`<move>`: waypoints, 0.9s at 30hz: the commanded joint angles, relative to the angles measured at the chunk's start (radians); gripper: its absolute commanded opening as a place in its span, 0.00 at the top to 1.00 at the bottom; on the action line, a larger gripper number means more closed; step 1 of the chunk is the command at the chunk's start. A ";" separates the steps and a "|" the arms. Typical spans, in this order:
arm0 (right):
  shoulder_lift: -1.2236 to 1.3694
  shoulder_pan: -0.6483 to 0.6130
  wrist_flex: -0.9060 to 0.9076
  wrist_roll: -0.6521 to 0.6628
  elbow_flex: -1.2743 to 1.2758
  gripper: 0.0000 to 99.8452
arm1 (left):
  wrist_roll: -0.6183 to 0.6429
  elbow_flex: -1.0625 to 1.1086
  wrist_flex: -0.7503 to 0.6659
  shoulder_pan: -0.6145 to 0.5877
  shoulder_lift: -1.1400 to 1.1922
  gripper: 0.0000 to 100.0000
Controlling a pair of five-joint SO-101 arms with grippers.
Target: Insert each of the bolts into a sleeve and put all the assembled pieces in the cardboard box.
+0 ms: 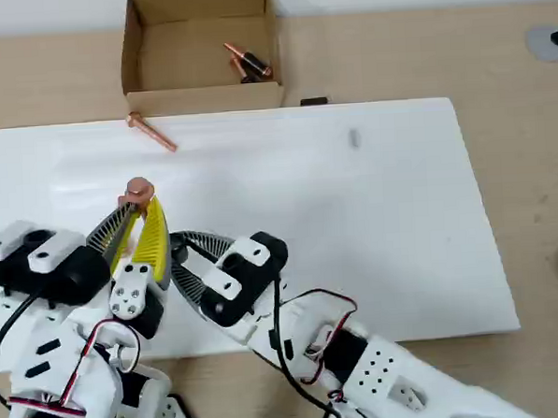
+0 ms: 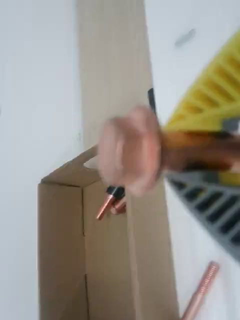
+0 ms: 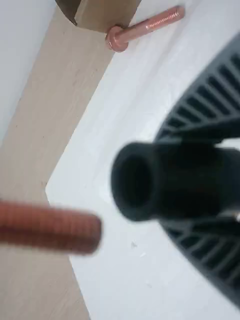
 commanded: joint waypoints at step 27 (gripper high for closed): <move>-0.027 -0.007 -0.034 0.020 -0.019 0.99 | -0.003 -0.035 -0.009 0.057 -0.008 1.00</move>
